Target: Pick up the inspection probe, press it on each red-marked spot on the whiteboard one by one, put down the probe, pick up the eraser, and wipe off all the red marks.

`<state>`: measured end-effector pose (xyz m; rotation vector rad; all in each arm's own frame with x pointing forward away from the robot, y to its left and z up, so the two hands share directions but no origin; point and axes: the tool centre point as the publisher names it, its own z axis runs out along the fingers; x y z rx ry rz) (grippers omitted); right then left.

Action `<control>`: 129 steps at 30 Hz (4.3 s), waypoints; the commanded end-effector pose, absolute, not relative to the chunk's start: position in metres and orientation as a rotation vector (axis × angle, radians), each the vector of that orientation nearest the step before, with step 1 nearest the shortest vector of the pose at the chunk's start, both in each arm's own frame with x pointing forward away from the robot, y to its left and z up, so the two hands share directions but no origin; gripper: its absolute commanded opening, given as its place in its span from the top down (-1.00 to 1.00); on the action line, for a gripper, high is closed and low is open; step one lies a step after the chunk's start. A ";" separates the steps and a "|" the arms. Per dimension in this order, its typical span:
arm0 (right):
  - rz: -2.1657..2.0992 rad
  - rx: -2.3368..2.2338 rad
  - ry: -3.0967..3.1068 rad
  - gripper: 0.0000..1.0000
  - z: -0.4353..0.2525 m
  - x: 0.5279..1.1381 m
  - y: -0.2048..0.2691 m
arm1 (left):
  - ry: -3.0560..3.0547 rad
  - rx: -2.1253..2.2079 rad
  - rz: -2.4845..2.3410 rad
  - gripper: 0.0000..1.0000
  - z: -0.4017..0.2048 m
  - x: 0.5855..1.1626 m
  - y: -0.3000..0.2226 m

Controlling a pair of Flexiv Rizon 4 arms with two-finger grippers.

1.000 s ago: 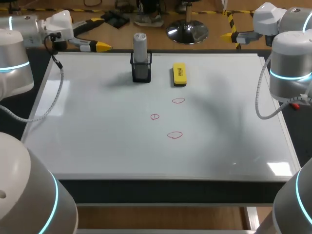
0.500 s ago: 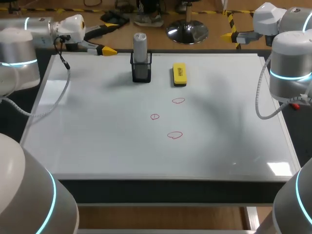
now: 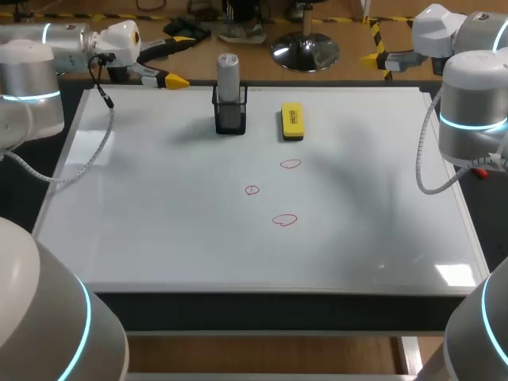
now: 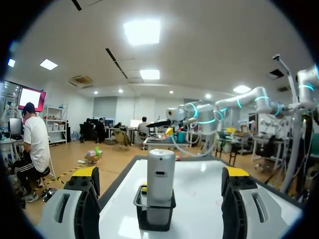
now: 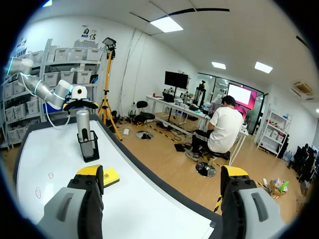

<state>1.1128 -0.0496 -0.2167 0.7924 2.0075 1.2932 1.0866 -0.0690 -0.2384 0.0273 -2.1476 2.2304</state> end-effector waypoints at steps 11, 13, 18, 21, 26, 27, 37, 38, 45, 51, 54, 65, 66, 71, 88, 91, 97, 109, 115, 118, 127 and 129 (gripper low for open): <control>1.293 0.792 2.009 -1.00 -0.217 1.113 -0.050 | -2.204 0.072 2.235 -1.00 -0.245 1.088 -0.098; 1.293 0.792 2.009 -1.00 -0.217 1.113 -0.050 | -2.206 0.089 2.241 -1.00 -0.248 1.086 -0.106; 1.293 0.792 2.009 -1.00 -0.217 1.113 -0.050 | -2.172 0.084 2.240 -1.00 -0.255 1.086 -0.126; 1.293 0.792 2.009 -1.00 -0.217 1.113 -0.050 | -2.179 0.072 2.220 -1.00 -0.259 1.088 -0.137; 1.293 0.792 2.009 -1.00 -0.217 1.113 -0.050 | -2.157 0.077 2.218 -1.00 -0.269 1.093 -0.149; 1.293 0.792 2.009 -1.00 -0.217 1.113 -0.050 | -2.151 0.077 2.220 -1.00 -0.270 1.093 -0.152; 1.293 0.792 2.009 -1.00 -0.217 1.113 -0.050 | -2.129 0.059 2.230 -1.00 -0.271 1.098 -0.169; 1.293 0.792 2.009 -1.00 -0.217 1.113 -0.050 | -2.126 0.059 2.233 -1.00 -0.271 1.098 -0.171; 1.293 0.792 2.009 -1.00 -0.217 1.113 -0.050 | -2.122 0.061 2.236 -1.00 -0.273 1.098 -0.173; 1.293 0.792 2.009 -1.00 -0.217 1.113 -0.050 | -2.125 0.064 2.234 -0.59 -0.275 1.096 -0.171; 1.293 0.792 2.009 -1.00 -0.217 1.113 -0.050 | -2.124 0.065 2.235 0.11 -0.276 1.095 -0.170; 1.293 0.792 2.009 -1.00 -0.217 1.113 -0.050 | -2.124 0.007 2.238 1.00 -0.273 1.094 -0.171; 1.293 0.792 2.009 -1.00 -0.217 1.113 -0.050 | -2.124 0.001 2.240 1.00 -0.271 1.094 -0.170; 1.293 0.792 2.009 -1.00 -0.217 1.113 -0.050 | -2.125 -0.035 2.256 1.00 -0.262 1.089 -0.169; 1.293 0.792 2.009 -1.00 -0.217 1.113 -0.050 | -2.088 -0.079 2.318 1.00 -0.213 1.079 -0.161; 1.293 0.792 2.009 -1.00 -0.217 1.113 -0.050 | -2.087 -0.100 2.322 1.00 -0.203 1.077 -0.162; 1.293 0.792 2.009 -1.00 -0.217 1.113 -0.050 | -2.078 -0.107 2.336 1.00 -0.186 1.077 -0.163; 1.293 0.792 2.009 -1.00 -0.217 1.113 -0.050 | -2.027 -0.173 2.367 1.00 -0.143 1.070 -0.151; 1.293 0.792 2.009 -1.00 -0.217 1.113 -0.050 | -2.036 -0.203 2.371 1.00 -0.133 1.064 -0.125; 1.293 0.792 2.009 -1.00 -0.217 1.113 -0.050 | -2.047 -0.228 2.379 1.00 -0.134 1.063 -0.108; 1.293 0.792 2.009 -1.00 -0.217 1.113 -0.050 | -2.080 -0.232 2.381 1.00 -0.148 1.055 -0.055; 1.293 0.792 2.009 -1.00 -0.217 1.113 -0.050 | -2.090 -0.226 2.383 1.00 -0.152 1.053 -0.046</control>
